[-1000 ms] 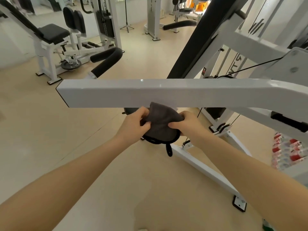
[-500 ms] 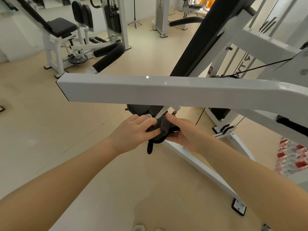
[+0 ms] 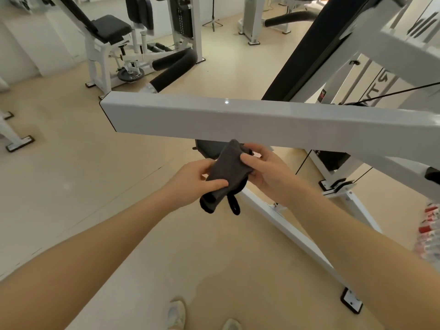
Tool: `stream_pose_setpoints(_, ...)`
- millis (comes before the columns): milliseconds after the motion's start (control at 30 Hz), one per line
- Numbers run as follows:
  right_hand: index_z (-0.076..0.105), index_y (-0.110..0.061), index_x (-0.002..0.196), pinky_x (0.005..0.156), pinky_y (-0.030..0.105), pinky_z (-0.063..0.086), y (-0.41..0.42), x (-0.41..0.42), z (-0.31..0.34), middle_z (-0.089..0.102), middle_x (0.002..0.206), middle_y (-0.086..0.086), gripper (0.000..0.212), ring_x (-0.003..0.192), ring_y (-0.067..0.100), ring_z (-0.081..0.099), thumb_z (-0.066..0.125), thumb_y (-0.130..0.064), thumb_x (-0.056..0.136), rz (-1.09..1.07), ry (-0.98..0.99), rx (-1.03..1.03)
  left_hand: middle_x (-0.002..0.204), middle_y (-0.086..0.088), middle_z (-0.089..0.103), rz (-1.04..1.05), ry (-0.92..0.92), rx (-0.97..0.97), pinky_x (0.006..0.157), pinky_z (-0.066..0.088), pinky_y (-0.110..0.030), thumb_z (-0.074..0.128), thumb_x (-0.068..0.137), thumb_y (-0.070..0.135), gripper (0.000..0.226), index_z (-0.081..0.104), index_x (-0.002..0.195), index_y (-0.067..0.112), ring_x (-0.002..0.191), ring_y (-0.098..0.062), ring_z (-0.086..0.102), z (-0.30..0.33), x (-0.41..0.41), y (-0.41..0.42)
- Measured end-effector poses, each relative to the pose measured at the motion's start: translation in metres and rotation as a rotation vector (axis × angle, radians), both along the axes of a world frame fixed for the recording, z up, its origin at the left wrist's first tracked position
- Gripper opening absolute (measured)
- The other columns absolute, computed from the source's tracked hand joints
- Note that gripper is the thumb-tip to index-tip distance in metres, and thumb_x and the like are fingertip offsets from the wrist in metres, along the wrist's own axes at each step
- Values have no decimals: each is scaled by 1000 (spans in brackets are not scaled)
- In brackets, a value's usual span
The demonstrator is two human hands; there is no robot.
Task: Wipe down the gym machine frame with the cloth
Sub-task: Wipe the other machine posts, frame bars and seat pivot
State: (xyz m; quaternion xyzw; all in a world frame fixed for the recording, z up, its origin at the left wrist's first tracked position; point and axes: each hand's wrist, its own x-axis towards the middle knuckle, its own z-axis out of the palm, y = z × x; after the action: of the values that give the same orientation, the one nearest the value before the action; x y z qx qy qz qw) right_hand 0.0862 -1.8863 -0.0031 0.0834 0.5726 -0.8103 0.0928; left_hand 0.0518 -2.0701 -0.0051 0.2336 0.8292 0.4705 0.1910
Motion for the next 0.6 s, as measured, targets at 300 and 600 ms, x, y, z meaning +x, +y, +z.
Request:
stream_pose_setpoints(300,60,-14,107,81,23,54,-66,-10,-23,70,105,4,15,96,15,67,53,-13,94,-173,-128,-86,94,4,64,-98,92,-219,64,47,-16,63,86,24,34,49,116,22,77,-9,60,10,-50,-29)
stream_pose_setpoints(600,51,-7,111,83,38,47,-155,-86,-49,61,98,10,15,99,24,59,48,-7,96,-480,-421,-470,122,-18,58,-257,1358,-397,90,47,-45,69,71,7,42,60,112,4,110,-32,50,24,-133,-114)
